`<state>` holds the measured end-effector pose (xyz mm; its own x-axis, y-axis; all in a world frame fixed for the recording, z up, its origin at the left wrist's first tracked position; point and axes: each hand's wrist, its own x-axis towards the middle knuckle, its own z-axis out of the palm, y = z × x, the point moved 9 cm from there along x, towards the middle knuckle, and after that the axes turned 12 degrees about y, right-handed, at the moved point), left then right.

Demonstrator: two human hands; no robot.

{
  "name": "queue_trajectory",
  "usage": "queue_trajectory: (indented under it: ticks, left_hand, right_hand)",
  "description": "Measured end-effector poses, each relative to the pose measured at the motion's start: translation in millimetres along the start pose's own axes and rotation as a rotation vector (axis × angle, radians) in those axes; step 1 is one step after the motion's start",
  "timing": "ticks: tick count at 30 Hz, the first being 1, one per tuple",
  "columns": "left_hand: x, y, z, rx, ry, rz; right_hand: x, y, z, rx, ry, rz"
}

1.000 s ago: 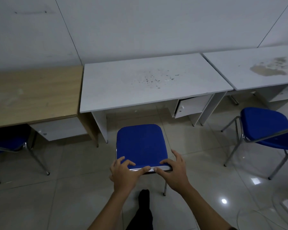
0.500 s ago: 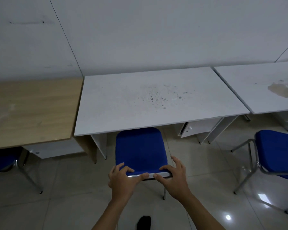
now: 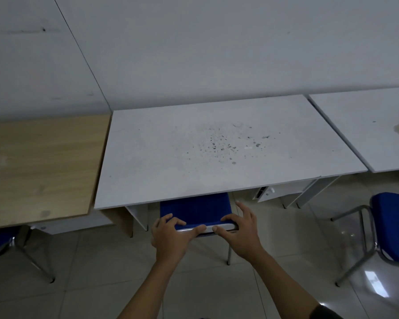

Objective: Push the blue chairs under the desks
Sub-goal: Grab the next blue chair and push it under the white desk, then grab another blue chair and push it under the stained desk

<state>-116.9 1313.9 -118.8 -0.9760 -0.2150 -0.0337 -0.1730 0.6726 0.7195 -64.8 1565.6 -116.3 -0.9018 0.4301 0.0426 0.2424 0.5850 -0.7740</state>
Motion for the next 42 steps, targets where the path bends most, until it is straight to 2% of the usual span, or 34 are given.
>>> queue_trajectory:
  ticks: [12,19,22,24,26,27,31,34,35,39,42]
  left_hand:
    - [70,27,27,-0.030,-0.003,0.002]
    - [90,36,26,0.006,-0.025,-0.002]
    - [78,42,22,0.044,0.014,0.056]
    - [62,58,21,0.110,0.057,0.173]
    - [36,79,32,0.158,0.059,0.268]
    - [21,89,40,0.155,0.039,0.263]
    - [-49,131,89,0.048,-0.154,0.139]
    - [-102,170,117,-0.027,-0.225,0.080]
    - [-141,216,158,-0.036,-0.261,0.123]
    - [-179,247,190,-0.115,-0.339,0.012]
    - [-254,307,265,-0.151,-0.443,0.050]
  right_hand:
    - [85,1,21,0.011,-0.002,-0.013]
    - [101,-5,26,-0.065,-0.187,0.017]
    - [91,-7,20,-0.065,-0.174,0.008]
    - [77,-6,7,-0.015,-0.153,-0.012]
    - [60,3,-15,0.050,-0.136,-0.011]
    - [51,8,-28,0.093,-0.136,-0.013]
    - [21,45,-99,0.161,-0.162,0.035]
    - [15,68,-152,0.116,-0.173,0.000]
    - [11,111,-206,0.115,-0.144,0.017]
    - [18,130,-265,0.020,-0.123,0.029]
    - [8,208,-368,0.028,-0.017,0.104]
